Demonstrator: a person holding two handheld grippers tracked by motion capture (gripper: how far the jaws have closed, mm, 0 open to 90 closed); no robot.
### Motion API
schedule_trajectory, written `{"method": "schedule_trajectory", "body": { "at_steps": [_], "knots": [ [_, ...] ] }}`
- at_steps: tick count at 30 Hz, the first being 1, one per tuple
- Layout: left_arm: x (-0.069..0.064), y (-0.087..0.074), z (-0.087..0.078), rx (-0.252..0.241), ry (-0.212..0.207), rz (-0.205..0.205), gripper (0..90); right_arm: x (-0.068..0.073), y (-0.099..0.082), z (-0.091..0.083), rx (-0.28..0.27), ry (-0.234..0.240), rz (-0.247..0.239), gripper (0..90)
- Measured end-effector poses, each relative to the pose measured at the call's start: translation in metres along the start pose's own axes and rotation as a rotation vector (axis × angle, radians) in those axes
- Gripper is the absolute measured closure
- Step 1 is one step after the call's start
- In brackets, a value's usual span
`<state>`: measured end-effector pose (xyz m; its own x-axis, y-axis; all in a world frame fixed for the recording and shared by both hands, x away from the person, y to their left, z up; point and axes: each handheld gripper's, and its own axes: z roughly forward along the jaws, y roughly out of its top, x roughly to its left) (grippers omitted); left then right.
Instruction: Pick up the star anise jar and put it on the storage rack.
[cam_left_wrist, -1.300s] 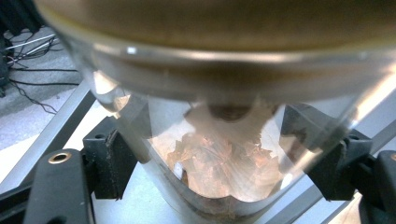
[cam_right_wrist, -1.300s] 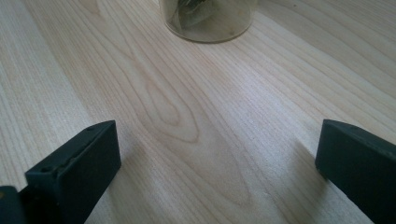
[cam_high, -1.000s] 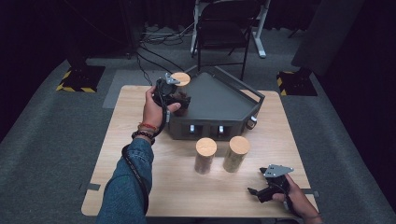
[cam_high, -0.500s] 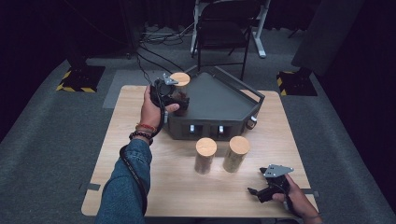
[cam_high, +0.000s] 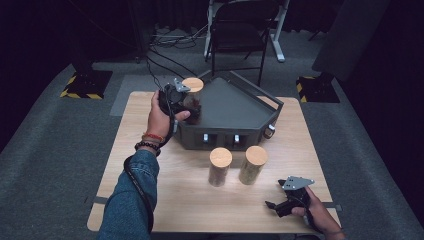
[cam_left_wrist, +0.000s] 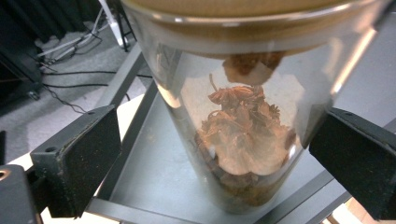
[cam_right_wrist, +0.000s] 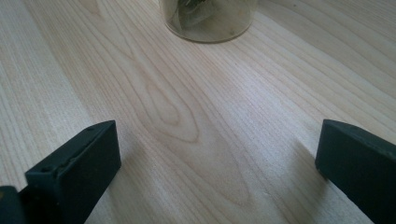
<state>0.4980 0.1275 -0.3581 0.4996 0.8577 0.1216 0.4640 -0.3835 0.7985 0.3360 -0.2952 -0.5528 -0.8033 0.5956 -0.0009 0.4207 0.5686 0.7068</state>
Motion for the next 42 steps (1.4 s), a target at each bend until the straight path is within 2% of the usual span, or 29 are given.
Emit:
{"method": "schedule_trajectory", "body": {
  "at_steps": [6, 13, 15, 17, 20, 23, 35, 42],
  "knots": [
    [0.002, -0.003, -0.013, 0.016, 0.026, 0.035, 2.4, 0.0, 0.0, 0.0, 0.0, 0.0, 0.0, 0.0],
    [0.004, -0.005, -0.025, -0.009, 0.034, 0.049, 2.8, 0.0, 0.0, 0.0, 0.0, 0.0, -0.001, 0.0],
    [0.002, -0.006, -0.029, -0.01, 0.066, 0.077, 2.9, 0.0, 0.0, 0.0, 0.0, 0.0, -0.001, 0.0],
    [0.0, -0.008, -0.033, -0.017, 0.056, 0.08, 3.0, 0.0, 0.0, 0.0, 0.0, 0.0, -0.001, 0.0],
    [-0.002, -0.01, -0.035, -0.016, 0.07, 0.097, 3.0, 0.0, 0.0, 0.0, 0.0, 0.0, -0.001, 0.0],
    [-0.006, -0.016, -0.037, -0.003, 0.074, 0.131, 2.9, 0.0, 0.0, 0.0, 0.0, 0.0, -0.001, 0.0],
    [-0.011, -0.03, -0.052, -0.022, 0.055, 0.145, 3.4, 0.0, 0.0, 0.0, 0.0, 0.0, -0.001, 0.0],
    [-0.018, -0.048, -0.061, -0.024, 0.057, 0.181, 3.4, 0.0, 0.0, 0.0, 0.0, 0.0, -0.001, 0.0]
  ]
}}
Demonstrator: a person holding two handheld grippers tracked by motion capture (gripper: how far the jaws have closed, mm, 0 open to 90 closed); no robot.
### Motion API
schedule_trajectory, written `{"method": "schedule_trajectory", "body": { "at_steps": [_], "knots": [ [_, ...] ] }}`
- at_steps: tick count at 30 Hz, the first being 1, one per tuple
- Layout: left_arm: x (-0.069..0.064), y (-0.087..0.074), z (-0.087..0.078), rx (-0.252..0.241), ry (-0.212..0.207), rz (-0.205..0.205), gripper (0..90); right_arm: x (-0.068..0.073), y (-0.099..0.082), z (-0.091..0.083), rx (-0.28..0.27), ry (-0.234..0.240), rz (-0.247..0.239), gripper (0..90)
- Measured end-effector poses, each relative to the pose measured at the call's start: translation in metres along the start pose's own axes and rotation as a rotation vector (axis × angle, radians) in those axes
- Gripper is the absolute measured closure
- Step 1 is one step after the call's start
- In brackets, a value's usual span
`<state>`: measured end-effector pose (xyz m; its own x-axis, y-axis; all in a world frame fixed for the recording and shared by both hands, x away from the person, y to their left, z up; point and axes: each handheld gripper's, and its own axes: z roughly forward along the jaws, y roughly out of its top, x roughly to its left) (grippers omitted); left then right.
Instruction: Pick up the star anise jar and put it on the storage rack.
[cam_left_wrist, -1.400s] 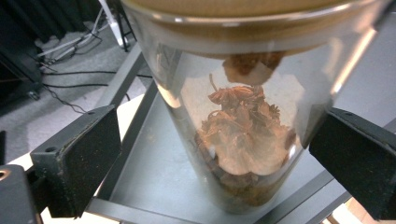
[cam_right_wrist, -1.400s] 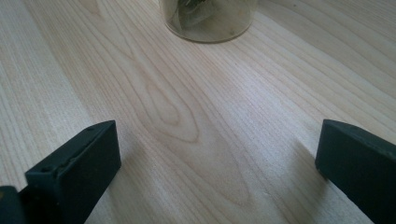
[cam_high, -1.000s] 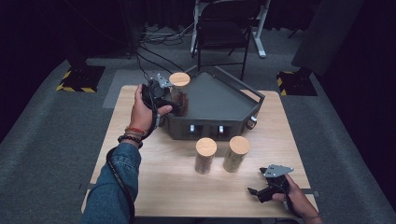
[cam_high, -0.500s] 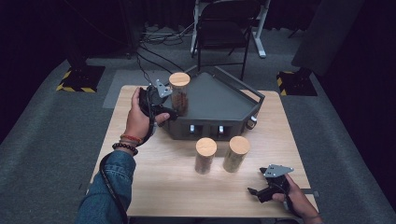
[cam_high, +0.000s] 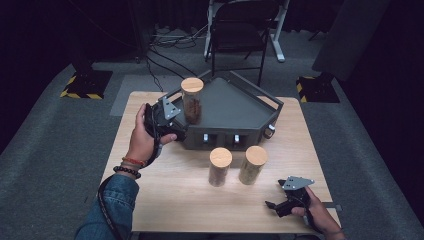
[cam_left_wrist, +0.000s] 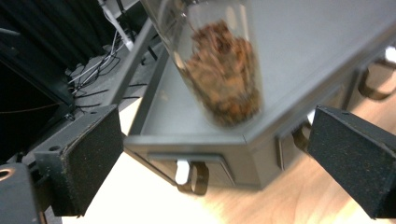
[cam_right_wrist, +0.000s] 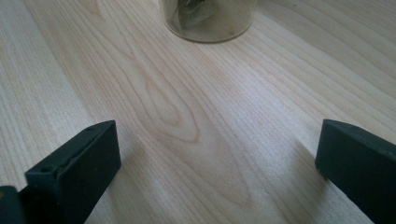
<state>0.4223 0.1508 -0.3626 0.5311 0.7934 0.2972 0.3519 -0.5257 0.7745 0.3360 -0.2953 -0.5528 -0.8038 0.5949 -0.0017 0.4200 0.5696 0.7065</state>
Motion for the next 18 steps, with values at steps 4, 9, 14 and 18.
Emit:
{"method": "schedule_trajectory", "body": {
  "at_steps": [4, 9, 14, 18],
  "knots": [
    [-0.005, -0.012, -0.002, 0.006, -0.008, 0.014, 3.3, 0.0, 0.0, 0.0, 0.0, 0.0, 0.0, 0.0],
    [-0.009, -0.026, -0.004, 0.02, -0.011, 0.021, 3.3, 0.0, 0.0, 0.0, 0.0, 0.0, 0.0, 0.0],
    [-0.012, -0.04, -0.004, 0.036, -0.013, 0.019, 3.3, 0.0, 0.0, 0.0, 0.0, 0.0, 0.0, 0.0],
    [-0.014, -0.053, -0.001, 0.06, -0.007, 0.017, 3.2, 0.0, 0.0, 0.0, 0.0, 0.0, 0.0, 0.0]
  ]
}}
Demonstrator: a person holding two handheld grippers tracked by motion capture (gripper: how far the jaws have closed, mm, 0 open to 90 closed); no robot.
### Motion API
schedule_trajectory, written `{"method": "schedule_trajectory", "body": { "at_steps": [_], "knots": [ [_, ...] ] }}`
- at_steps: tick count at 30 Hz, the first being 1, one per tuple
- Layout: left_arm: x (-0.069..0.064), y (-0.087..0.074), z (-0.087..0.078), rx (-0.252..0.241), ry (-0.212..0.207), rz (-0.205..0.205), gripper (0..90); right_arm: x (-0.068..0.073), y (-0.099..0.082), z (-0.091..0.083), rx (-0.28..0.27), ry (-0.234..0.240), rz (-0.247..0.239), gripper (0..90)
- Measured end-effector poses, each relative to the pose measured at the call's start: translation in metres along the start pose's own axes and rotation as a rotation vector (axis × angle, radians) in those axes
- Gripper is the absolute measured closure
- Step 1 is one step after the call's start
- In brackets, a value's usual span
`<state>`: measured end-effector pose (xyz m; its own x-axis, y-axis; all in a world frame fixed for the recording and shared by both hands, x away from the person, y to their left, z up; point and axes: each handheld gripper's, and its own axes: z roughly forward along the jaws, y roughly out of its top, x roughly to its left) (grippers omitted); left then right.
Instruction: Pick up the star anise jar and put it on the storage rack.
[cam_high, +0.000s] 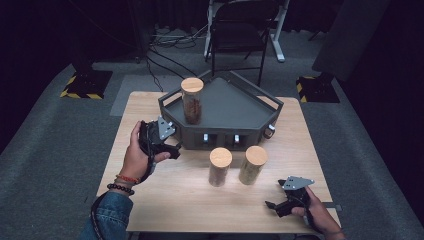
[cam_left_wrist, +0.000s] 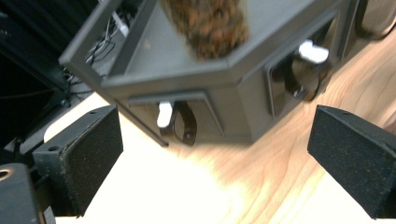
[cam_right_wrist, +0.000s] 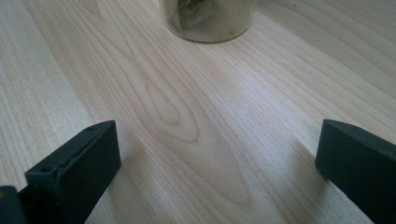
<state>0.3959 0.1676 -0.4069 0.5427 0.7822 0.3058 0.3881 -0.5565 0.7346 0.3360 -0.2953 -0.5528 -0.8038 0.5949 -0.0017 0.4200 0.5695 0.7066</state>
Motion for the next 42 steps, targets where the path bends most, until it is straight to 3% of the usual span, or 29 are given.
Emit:
{"method": "schedule_trajectory", "body": {
  "at_steps": [17, 24, 30, 42],
  "knots": [
    [-0.011, -0.045, 0.007, 0.067, -0.031, -0.036, 3.0, 0.0, 0.0, 0.0, 0.0, 0.0, 0.0, 0.0],
    [-0.014, -0.064, 0.008, 0.079, -0.06, -0.076, 3.0, 0.0, 0.0, 0.0, 0.0, 0.0, 0.0, 0.0],
    [-0.019, -0.08, 0.009, 0.113, -0.075, -0.077, 3.1, 0.0, 0.0, 0.0, 0.0, 0.0, 0.0, 0.0],
    [-0.029, -0.114, 0.016, 0.185, -0.059, -0.072, 3.2, 0.0, 0.0, 0.0, 0.0, 0.0, 0.0, 0.0]
  ]
}}
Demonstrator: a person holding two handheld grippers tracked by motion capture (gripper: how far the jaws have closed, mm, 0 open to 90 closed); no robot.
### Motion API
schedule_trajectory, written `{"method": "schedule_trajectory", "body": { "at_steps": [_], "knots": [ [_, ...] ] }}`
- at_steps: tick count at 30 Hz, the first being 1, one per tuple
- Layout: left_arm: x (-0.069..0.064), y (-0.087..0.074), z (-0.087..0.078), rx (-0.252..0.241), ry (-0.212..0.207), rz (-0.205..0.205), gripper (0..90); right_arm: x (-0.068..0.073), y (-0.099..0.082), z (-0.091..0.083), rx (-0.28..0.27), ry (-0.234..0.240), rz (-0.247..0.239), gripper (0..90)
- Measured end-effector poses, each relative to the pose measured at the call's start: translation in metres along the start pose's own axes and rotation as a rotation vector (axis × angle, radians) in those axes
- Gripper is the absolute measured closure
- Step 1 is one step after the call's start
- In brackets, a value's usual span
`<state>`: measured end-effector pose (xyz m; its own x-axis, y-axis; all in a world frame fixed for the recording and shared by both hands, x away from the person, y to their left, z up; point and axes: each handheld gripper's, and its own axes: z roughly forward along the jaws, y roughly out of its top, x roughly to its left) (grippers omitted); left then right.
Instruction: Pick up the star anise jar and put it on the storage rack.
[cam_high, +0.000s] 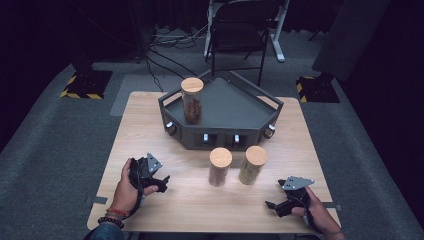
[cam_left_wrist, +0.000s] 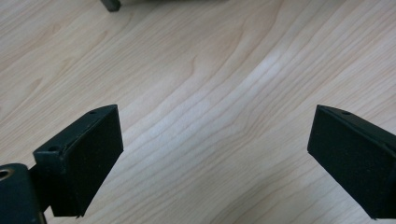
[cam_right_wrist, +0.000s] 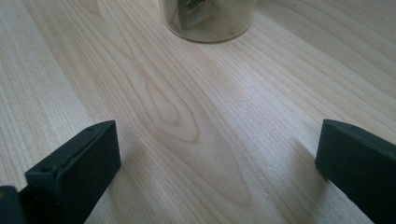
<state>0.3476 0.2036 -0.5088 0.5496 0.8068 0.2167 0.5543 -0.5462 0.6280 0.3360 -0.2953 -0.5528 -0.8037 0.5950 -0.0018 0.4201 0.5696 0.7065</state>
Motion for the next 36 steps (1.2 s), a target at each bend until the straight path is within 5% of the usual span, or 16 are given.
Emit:
{"method": "schedule_trajectory", "body": {
  "at_steps": [20, 32, 36],
  "knots": [
    [-0.001, -0.039, 0.005, 0.048, -0.038, -0.063, 3.2, 0.0, 0.0, 0.0, 0.0, 0.0, 0.0, 0.0],
    [0.007, -0.063, 0.004, -0.036, -0.12, -0.205, 2.1, 0.0, 0.0, 0.0, 0.0, 0.0, 0.0, 0.0],
    [0.009, -0.065, 0.004, -0.043, -0.138, -0.192, 1.2, 0.0, 0.0, 0.0, 0.0, 0.0, 0.0, 0.0]
  ]
}}
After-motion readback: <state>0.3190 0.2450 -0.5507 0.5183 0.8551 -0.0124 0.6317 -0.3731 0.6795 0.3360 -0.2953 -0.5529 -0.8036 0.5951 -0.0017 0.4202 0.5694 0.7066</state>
